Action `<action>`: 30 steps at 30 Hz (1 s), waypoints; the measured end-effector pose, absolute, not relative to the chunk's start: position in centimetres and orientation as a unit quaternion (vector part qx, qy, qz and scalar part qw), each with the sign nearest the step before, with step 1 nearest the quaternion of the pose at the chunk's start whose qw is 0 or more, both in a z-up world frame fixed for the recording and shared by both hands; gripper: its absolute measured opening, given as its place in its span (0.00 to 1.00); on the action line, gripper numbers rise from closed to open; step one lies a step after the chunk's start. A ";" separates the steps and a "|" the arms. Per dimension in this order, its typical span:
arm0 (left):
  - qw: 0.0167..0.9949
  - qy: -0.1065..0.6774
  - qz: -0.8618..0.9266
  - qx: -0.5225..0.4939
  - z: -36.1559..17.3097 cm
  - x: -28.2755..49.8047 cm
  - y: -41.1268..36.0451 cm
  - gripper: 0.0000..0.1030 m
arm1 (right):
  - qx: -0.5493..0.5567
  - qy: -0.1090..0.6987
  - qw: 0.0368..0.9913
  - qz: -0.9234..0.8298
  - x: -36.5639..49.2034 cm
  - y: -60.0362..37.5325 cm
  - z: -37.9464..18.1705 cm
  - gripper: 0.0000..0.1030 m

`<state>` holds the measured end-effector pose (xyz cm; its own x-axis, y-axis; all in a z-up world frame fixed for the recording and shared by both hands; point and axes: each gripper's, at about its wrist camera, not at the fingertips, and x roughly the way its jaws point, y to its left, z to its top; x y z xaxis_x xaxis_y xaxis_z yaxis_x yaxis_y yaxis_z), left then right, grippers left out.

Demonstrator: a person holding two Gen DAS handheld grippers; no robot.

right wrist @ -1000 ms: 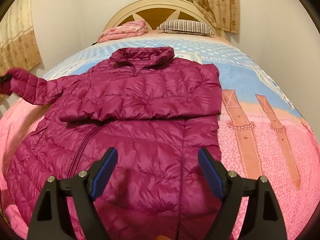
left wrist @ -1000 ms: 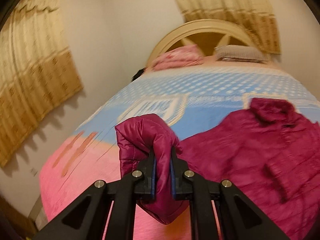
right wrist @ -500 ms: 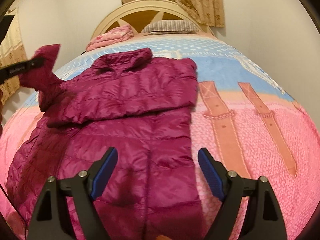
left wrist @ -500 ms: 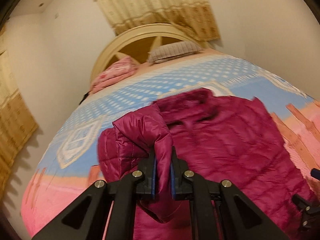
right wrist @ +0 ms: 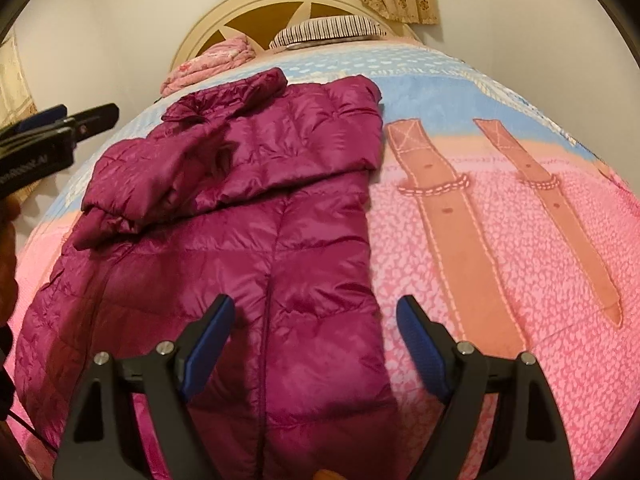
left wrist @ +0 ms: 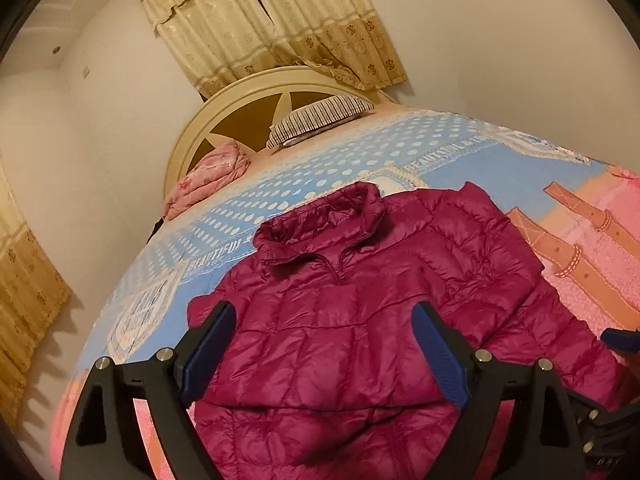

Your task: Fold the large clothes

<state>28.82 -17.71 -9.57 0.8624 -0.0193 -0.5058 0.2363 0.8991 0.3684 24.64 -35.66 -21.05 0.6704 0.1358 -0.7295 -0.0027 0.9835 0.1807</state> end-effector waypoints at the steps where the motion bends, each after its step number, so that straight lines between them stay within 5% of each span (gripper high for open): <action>1: 0.941 0.255 -0.062 0.213 -9.6 28.9 -17.2 0.87 | 0.082 0.403 0.911 0.037 24.5 -35.6 -21.0 0.83; 18: 0.915 0.390 0.064 0.083 -14.4 34.8 1.7 0.87 | 0.113 0.423 0.891 0.123 33.2 -28.4 -15.3 0.77; 19: 0.913 0.394 0.067 0.079 -14.4 35.0 2.4 0.87 | 0.110 0.430 0.888 0.119 34.2 -27.9 -15.8 0.71; 22: 0.910 0.402 0.078 0.063 -14.6 35.5 4.6 0.87 | 0.090 0.446 0.884 0.109 35.9 -26.8 -17.5 0.24; 30: 0.912 0.401 0.081 0.027 -13.7 38.0 6.0 0.87 | 0.048 0.459 0.884 0.079 33.5 -27.7 -19.0 0.17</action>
<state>37.95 6.04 -13.73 0.6646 0.1685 -0.7279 -0.1257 0.9856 0.1134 33.51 -27.75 -18.97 0.5661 0.1835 -0.8036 -0.0951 0.9829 0.1575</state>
